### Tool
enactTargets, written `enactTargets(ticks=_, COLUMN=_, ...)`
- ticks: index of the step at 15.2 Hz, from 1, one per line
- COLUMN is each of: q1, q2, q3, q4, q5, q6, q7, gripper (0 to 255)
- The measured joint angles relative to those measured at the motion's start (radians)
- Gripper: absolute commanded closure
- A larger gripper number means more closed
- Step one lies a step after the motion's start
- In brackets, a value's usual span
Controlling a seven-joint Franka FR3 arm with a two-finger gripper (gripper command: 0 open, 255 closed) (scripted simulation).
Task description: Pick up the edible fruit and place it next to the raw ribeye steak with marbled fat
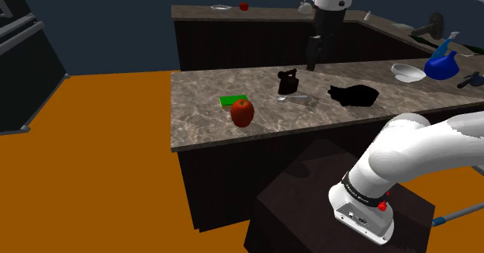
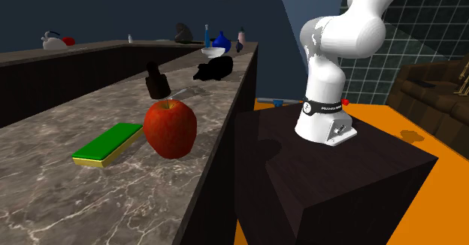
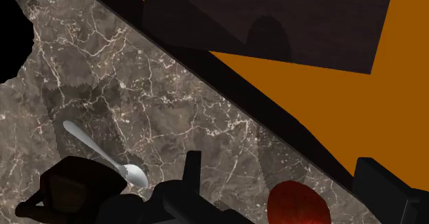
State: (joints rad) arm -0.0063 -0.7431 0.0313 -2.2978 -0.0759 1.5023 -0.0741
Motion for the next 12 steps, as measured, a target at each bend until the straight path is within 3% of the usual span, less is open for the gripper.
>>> enactTargets(ticks=4, q1=0.009, q2=0.058, q3=0.013, q4=0.001, q5=0.011, q6=0.045, q7=0.010, gripper=0)
enactTargets(ticks=12, q1=0.039, q2=0.331, q3=0.070, q4=0.072, q5=0.041, q6=0.206, q7=0.052, gripper=0)
